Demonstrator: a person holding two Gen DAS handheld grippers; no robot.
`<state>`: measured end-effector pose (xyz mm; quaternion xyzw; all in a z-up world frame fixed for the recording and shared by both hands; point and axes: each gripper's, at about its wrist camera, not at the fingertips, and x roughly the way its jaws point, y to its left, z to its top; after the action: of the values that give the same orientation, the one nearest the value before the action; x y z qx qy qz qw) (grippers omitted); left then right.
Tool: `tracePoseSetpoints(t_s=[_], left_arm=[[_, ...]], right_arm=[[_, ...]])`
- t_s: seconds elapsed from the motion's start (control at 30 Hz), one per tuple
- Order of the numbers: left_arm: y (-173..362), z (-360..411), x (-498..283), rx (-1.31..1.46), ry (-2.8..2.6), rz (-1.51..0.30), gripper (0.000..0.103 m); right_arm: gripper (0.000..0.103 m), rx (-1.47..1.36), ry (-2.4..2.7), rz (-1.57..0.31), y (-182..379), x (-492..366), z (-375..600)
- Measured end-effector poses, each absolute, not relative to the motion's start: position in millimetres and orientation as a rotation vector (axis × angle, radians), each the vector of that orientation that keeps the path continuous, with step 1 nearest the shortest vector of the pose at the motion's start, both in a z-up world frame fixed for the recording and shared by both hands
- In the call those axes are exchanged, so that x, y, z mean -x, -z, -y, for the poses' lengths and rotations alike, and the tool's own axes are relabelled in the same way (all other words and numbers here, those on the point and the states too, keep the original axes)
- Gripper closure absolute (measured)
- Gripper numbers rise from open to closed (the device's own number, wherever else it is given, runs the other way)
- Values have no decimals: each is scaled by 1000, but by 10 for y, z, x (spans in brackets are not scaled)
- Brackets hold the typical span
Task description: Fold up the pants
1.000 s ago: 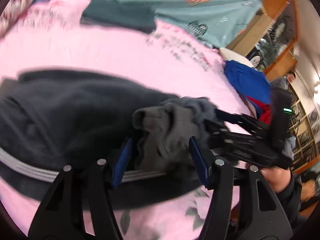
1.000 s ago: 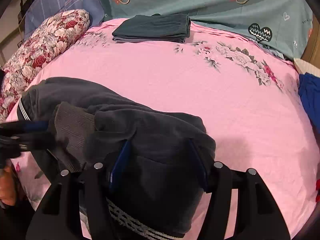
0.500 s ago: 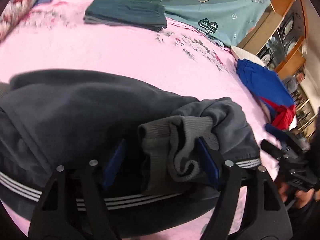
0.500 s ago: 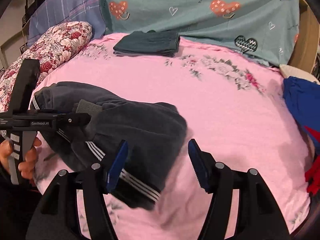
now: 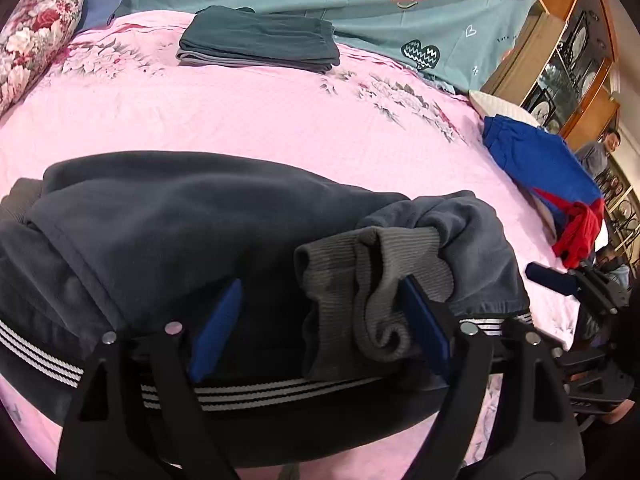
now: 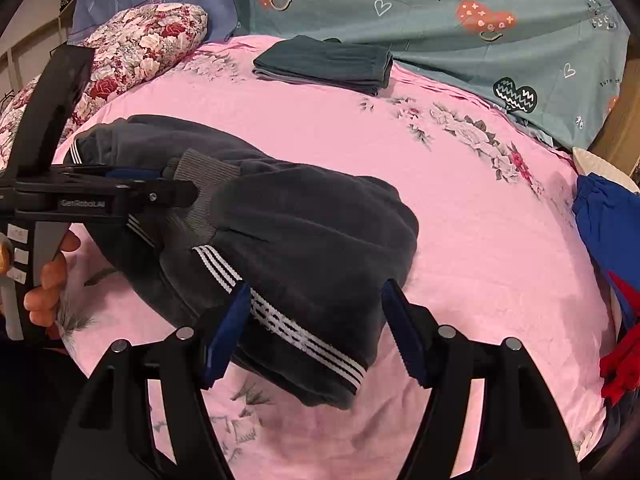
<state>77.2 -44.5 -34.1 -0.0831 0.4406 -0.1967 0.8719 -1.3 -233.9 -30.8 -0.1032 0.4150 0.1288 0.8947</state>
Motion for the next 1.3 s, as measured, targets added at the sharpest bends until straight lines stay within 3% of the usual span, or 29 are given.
tracePoseSetpoints(t_s=[0.1, 0.23, 0.37, 0.6, 0.83, 1.07, 1.13, 1.17, 1.2, 1.3], left_arm=[[323, 407, -739, 181, 427, -936, 20], [75, 108, -486, 222, 448, -905, 20], [-221, -495, -42, 242, 358, -819, 10], [209, -1314, 174, 426, 152, -929, 10], [529, -1355, -126, 565, 150, -978, 10], [606, -1478, -368, 672, 141, -943, 10], [608, -1456, -409, 670, 142, -932, 16], [614, -1452, -413, 671, 142, -924, 28], [653, -1429, -439, 668, 152, -942, 54], [687, -1439, -448, 671, 149, -944, 54]], right_arm=[[32, 313, -245, -895, 422, -37, 2181], [32, 309, -300, -818, -31, 34, 2001], [32, 340, -465, -778, -360, -47, 1595], [32, 329, -734, -833, -707, -791, 529], [32, 414, -837, -1018, -471, -1557, -527], [32, 458, -939, -1184, -65, -1831, -891], [32, 503, -948, -1218, 38, -1832, -1019], [32, 533, -948, -1229, 94, -1825, -1087], [32, 555, -947, -1243, 148, -1821, -1140], [42, 625, -929, -1265, 283, -1795, -1221]])
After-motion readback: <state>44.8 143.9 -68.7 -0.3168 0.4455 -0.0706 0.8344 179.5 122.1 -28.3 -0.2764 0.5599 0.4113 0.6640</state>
